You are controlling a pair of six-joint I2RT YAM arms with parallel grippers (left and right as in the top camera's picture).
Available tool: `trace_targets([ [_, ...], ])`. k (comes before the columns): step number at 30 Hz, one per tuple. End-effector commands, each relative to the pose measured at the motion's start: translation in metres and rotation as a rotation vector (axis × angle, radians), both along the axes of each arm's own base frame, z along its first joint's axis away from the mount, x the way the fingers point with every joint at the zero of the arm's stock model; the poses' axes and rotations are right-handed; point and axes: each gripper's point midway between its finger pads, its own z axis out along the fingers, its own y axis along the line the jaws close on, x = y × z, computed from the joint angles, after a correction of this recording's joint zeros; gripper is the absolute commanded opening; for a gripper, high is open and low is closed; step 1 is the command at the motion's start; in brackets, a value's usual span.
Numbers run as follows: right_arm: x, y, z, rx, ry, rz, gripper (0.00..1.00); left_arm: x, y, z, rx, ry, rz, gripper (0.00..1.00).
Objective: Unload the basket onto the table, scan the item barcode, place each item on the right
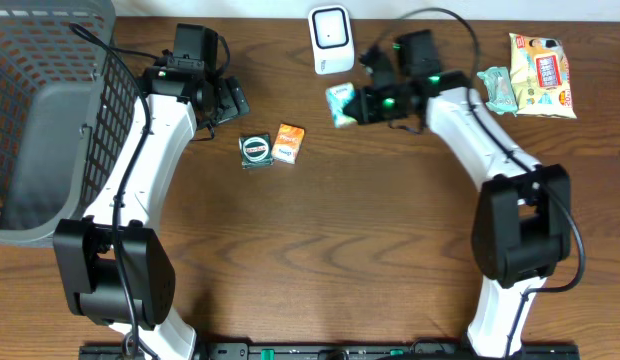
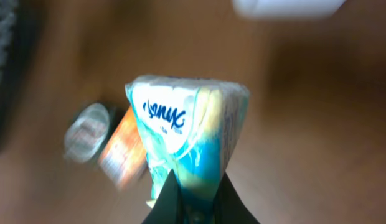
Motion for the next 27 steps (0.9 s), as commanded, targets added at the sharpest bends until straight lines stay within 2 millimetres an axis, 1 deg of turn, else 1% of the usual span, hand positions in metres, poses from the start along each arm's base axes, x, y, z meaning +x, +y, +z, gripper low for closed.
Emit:
trace_targets([
  [1, 0.065, -0.017, 0.06, -0.27, -0.374, -0.232, 0.01, 0.001, 0.001, 0.001, 0.008, -0.001, 0.005, 0.98],
  [3, 0.082, 0.004, 0.094, -0.255, -0.523, -0.194, 0.01, 0.001, 0.001, 0.001, 0.008, -0.001, 0.005, 0.98],
  [4, 0.09, 0.006, 0.107, -0.268, -0.577, -0.194, 0.01, 0.001, 0.001, 0.001, 0.007, -0.001, 0.005, 0.98],
  [5, 0.111, 0.0, 0.12, -0.339, -0.672, -0.236, 0.01, 0.001, 0.001, 0.001, 0.008, -0.001, 0.005, 0.98],
  [6, 0.123, 0.004, 0.12, -0.372, -0.735, -0.206, 0.01, 0.001, 0.001, 0.001, 0.008, -0.001, 0.005, 0.98],
  [8, 0.141, 0.005, 0.108, -0.433, -0.805, -0.207, 0.01, 0.001, 0.001, 0.001, 0.008, -0.001, 0.005, 0.98],
  [9, 0.152, 0.01, 0.095, -0.492, -0.868, -0.15, 0.01, 0.001, 0.001, 0.001, 0.008, -0.001, 0.005, 0.98],
  [10, 0.161, 0.016, 0.082, -0.612, -0.961, -0.049, 0.01, 0.001, 0.001, 0.001, 0.008, -0.001, 0.005, 0.98],
  [11, 0.165, 0.02, 0.071, -0.719, -1.016, 0.046, 0.01, 0.001, 0.001, 0.001, 0.008, -0.001, 0.005, 0.98],
  [12, 0.166, 0.021, 0.055, -0.843, -1.041, 0.155, 0.01, 0.001, 0.001, 0.001, 0.008, -0.001, 0.005, 0.98],
  [13, 0.168, 0.016, 0.047, -0.909, -1.032, 0.168, 0.01, 0.001, 0.001, 0.001, 0.008, -0.001, 0.005, 0.98],
  [14, 0.169, 0.01, 0.045, -0.938, -1.016, 0.154, 0.01, 0.001, 0.001, 0.001, 0.008, -0.001, 0.005, 0.98],
  [17, 0.166, 0.006, 0.032, -0.949, -0.968, 0.189, 0.01, 0.001, 0.001, 0.001, 0.008, -0.001, 0.005, 0.98],
  [19, 0.167, -0.008, 0.025, -0.97, -0.929, 0.186, 0.01, 0.001, 0.001, 0.001, 0.008, -0.001, 0.005, 0.98],
  [20, 0.169, -0.017, 0.03, -0.999, -0.923, 0.136, 0.01, 0.001, 0.001, 0.001, 0.008, -0.001, 0.005, 0.98],
  [21, 0.174, -0.038, 0.047, -1.028, -0.917, -0.017, 0.01, 0.001, 0.001, 0.001, 0.008, -0.001, 0.005, 0.98],
  [22, 0.176, -0.058, 0.058, -1.046, -0.902, -0.107, 0.01, 0.001, 0.001, 0.001, 0.008, -0.001, 0.005, 0.98],
  [23, 0.176, -0.092, 0.069, -1.065, -0.853, -0.217, 0.01, 0.001, 0.001, 0.001, 0.008, -0.001, 0.005, 0.98],
  [24, 0.175, -0.108, 0.07, -1.088, -0.822, -0.254, 0.01, 0.001, 0.001, 0.001, 0.008, -0.001, 0.005, 0.98],
  [25, 0.17, -0.139, 0.074, -1.127, -0.759, -0.333, 0.01, 0.001, 0.001, 0.001, 0.007, -0.001, 0.005, 0.98],
  [27, 0.158, -0.192, 0.069, -1.168, -0.628, -0.427, 0.01, 0.001, 0.001, 0.001, 0.008, -0.001, 0.005, 0.98],
])
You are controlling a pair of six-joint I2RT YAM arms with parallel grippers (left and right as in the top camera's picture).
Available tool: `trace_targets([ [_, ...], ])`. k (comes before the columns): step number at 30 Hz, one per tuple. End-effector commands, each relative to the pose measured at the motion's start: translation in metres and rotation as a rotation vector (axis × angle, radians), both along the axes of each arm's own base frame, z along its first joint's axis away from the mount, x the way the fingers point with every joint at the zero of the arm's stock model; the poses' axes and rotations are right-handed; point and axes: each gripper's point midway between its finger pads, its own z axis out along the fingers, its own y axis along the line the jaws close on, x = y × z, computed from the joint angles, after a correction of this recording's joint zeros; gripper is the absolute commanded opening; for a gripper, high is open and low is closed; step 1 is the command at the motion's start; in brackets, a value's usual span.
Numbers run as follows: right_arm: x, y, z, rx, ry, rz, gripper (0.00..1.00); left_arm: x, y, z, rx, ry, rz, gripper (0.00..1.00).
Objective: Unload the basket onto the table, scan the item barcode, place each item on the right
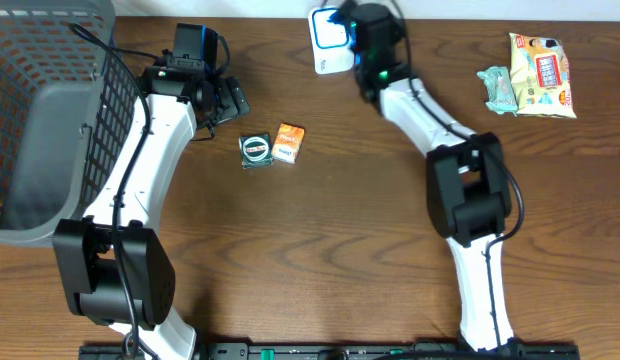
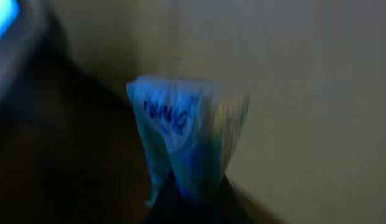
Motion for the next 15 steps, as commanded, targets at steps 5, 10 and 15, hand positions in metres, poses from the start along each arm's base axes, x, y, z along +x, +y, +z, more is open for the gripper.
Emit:
trace_targets([
  [5, -0.063, -0.233, -0.004, 0.101, 0.148, -0.599, 0.01, 0.001, 0.001, 0.001, 0.007, 0.0, 0.005, 0.98],
  [10, -0.087, -0.282, -0.04, 0.321, 0.269, -0.633, 0.57, 0.001, 0.001, 0.001, 0.007, 0.0, 0.005, 0.98],
  [15, -0.079, -0.257, -0.054, 0.537, 0.31, -0.529, 0.91, 0.001, 0.001, 0.001, 0.007, 0.0, 0.005, 0.98],
])
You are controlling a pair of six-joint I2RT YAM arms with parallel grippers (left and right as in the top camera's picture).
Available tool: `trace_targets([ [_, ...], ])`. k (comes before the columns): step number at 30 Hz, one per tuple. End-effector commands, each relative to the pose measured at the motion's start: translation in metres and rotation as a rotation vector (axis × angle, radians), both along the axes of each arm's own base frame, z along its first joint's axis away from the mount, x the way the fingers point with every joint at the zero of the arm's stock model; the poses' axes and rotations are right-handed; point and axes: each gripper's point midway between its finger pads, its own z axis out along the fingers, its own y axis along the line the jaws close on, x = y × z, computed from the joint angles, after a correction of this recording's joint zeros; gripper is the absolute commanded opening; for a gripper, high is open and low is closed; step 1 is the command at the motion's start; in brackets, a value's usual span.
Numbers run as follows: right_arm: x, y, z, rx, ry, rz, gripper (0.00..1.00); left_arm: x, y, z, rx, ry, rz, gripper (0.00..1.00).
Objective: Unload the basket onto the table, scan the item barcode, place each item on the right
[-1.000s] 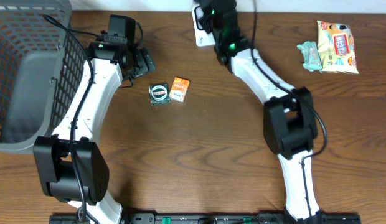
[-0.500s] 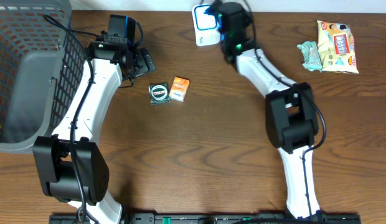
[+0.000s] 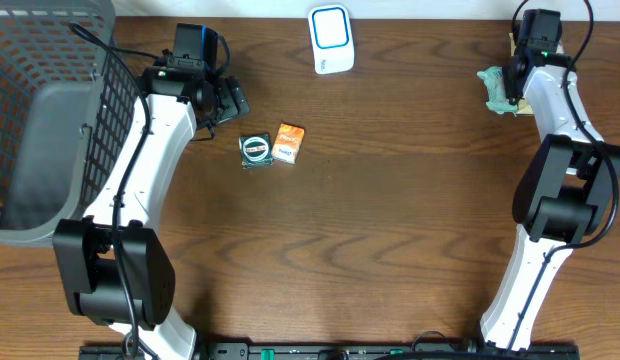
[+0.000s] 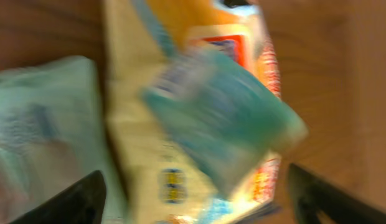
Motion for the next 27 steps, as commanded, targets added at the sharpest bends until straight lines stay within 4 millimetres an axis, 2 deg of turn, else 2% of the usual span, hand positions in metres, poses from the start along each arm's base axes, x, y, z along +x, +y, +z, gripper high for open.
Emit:
trace_targets([
  [1, 0.014, 0.038, 0.012, 0.174, -0.092, 0.047, 0.92, 0.001, 0.001, 0.001, 0.008, 0.0, 0.005, 0.98],
  [3, 0.017, 0.05, 0.02, 0.179, -0.11, 0.057, 0.92, 0.001, 0.001, 0.001, 0.008, 0.0, 0.005, 0.98],
  [5, 0.022, 0.073, 0.044, 0.211, -0.168, 0.071, 0.91, 0.001, 0.001, 0.001, 0.008, 0.0, 0.005, 0.98],
  [7, 0.027, 0.123, 0.073, 0.329, -0.215, 0.204, 0.9, 0.001, 0.001, 0.001, 0.007, 0.0, 0.005, 0.98],
  [8, 0.026, 0.161, 0.088, 0.441, -0.229, 0.314, 0.91, 0.001, 0.001, 0.001, 0.008, 0.0, 0.005, 0.98],
  [9, 0.019, 0.216, 0.108, 0.618, -0.24, 0.483, 0.9, 0.001, 0.001, 0.001, 0.008, 0.0, 0.005, 0.98],
  [11, -0.006, 0.308, 0.136, 0.923, -0.228, 0.784, 0.8, 0.001, 0.001, 0.001, 0.008, 0.0, 0.005, 0.98],
  [12, -0.012, 0.326, 0.135, 0.968, -0.208, 0.829, 0.76, 0.001, 0.001, 0.001, 0.008, 0.0, 0.005, 0.98],
  [13, -0.02, 0.348, 0.13, 1.021, -0.17, 0.843, 0.73, 0.001, 0.001, 0.001, 0.008, 0.0, 0.005, 0.98],
  [15, -0.043, 0.396, 0.103, 1.082, -0.036, 0.836, 0.72, 0.001, 0.001, 0.001, 0.008, 0.0, 0.005, 0.98],
  [16, -0.062, 0.426, 0.084, 1.099, 0.058, 0.856, 0.65, 0.001, 0.001, 0.001, 0.008, 0.0, 0.005, 0.98],
  [17, -0.071, 0.438, 0.075, 1.101, 0.099, 0.855, 0.6, 0.001, 0.001, 0.001, 0.007, 0.0, 0.005, 0.98],
  [18, -0.078, 0.449, 0.06, 1.09, 0.148, 0.802, 0.51, 0.001, 0.001, 0.001, 0.008, 0.0, 0.005, 0.98],
  [21, -0.09, 0.474, 0.015, 1.067, 0.242, 0.547, 0.54, 0.001, 0.001, 0.001, 0.008, 0.0, 0.005, 0.98],
  [23, -0.101, 0.494, -0.002, 1.058, 0.28, 0.568, 0.58, 0.001, 0.001, 0.001, 0.008, 0.0, 0.005, 0.98],
  [24, -0.105, 0.5, -0.013, 1.032, 0.293, 0.556, 0.56, 0.001, 0.001, 0.001, 0.007, 0.0, 0.005, 0.98],
  [26, -0.11, 0.498, -0.035, 0.93, 0.305, 0.49, 0.47, 0.001, 0.001, 0.001, 0.007, 0.0, 0.005, 0.98],
  [27, -0.112, 0.495, -0.039, 0.889, 0.304, 0.469, 0.45, 0.001, 0.001, 0.001, 0.008, 0.0, 0.005, 0.98],
])
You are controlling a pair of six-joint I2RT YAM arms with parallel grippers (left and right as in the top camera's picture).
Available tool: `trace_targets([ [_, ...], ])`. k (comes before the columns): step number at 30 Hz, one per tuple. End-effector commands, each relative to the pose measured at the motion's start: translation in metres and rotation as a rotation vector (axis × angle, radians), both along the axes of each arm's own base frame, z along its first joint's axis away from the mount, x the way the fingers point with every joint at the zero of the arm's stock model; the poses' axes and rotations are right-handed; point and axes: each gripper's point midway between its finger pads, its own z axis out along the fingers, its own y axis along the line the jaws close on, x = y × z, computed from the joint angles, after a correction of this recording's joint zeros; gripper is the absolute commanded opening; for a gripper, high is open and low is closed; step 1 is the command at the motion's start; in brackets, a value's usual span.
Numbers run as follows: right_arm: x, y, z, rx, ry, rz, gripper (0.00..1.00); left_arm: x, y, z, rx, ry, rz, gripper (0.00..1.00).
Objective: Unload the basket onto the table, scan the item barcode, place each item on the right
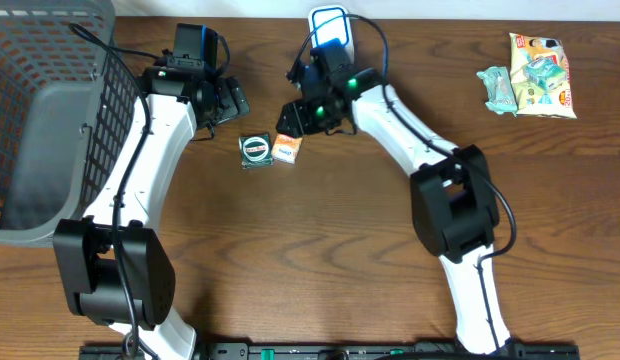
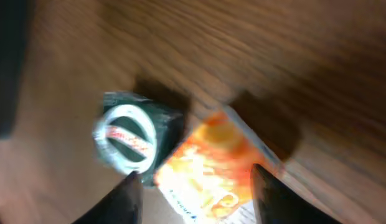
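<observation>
An orange box (image 1: 289, 144) lies flat on the wooden table beside a round green tin (image 1: 255, 150). My right gripper (image 1: 296, 116) hovers just above them, open. In the right wrist view the orange box (image 2: 218, 158) sits between the two dark fingertips (image 2: 127, 199), with nothing gripped, and the green tin (image 2: 126, 138) is to its left. The white scanner (image 1: 330, 38) with a lit blue screen stands at the table's back edge. My left gripper (image 1: 230, 101) rests to the left of the tin; its jaws are unclear.
A grey wire basket (image 1: 40, 120) fills the far left. At the back right lies a yellow snack bag (image 1: 542, 60) with a teal tissue pack (image 1: 531, 72) on it and another teal pack (image 1: 497, 88) beside it.
My right gripper was open over the snack bag at the far right, the tissue pack loose beneath it. Now it is open over the orange box, left of the scanner.
My right gripper held the teal tissue pack below the scanner. Then it held the pack up at the scanner's blue light. Then it stood open at the back right with the pack on the snack bag. Now it hangs over the orange box. The left arm stayed still.
</observation>
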Motion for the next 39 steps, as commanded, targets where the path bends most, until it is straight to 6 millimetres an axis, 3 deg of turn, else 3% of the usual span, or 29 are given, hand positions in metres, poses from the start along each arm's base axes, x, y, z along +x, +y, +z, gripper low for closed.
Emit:
trace_targets([
  [1, 0.0, -0.014, -0.024, -0.165, -0.001, -0.104, 0.43, 0.001, 0.001, 0.001, 0.007, -0.001, 0.005, 0.98],
  [5, 0.0, -0.049, -0.037, -0.376, -0.031, -0.17, 0.4, 0.001, 0.001, 0.001, 0.007, -0.001, 0.005, 0.98],
  [8, 0.003, -0.098, -0.04, -0.609, -0.069, -0.262, 0.4, 0.001, 0.001, 0.001, 0.008, -0.001, 0.005, 0.98],
  [11, 0.002, -0.133, -0.03, -0.747, -0.089, -0.301, 0.4, 0.001, 0.001, 0.001, 0.008, -0.001, 0.005, 0.98],
  [13, 0.005, -0.151, -0.01, -0.783, -0.109, -0.353, 0.4, 0.001, 0.001, 0.001, 0.008, -0.001, 0.005, 0.98],
  [15, 0.009, -0.133, 0.006, -0.653, -0.112, -0.335, 0.39, 0.001, 0.001, 0.001, 0.007, -0.001, 0.005, 0.98],
  [17, 0.014, -0.071, 0.024, -0.336, -0.12, -0.186, 0.36, 0.001, 0.001, 0.001, 0.008, -0.001, 0.005, 0.98],
  [20, 0.017, -0.024, 0.033, -0.098, -0.114, -0.097, 0.47, 0.001, 0.001, 0.001, 0.008, -0.001, 0.005, 0.98],
  [27, 0.0, -0.004, -0.018, -0.133, -0.031, -0.059, 0.47, 0.001, 0.001, 0.001, 0.008, -0.001, 0.005, 0.98],
  [30, -0.002, -0.012, -0.044, -0.205, -0.009, -0.082, 0.46, 0.001, 0.001, 0.001, 0.008, -0.001, 0.005, 0.98],
  [33, -0.004, -0.027, -0.054, -0.289, -0.001, -0.105, 0.43, 0.001, 0.001, 0.001, 0.008, -0.001, 0.005, 0.98],
  [36, 0.0, -0.08, -0.062, -0.536, -0.032, -0.187, 0.43, 0.001, 0.001, 0.001, 0.008, -0.001, 0.005, 0.98],
  [39, 0.001, -0.134, -0.052, -0.733, -0.041, -0.249, 0.43, 0.001, 0.001, 0.001, 0.008, -0.001, 0.005, 0.98],
])
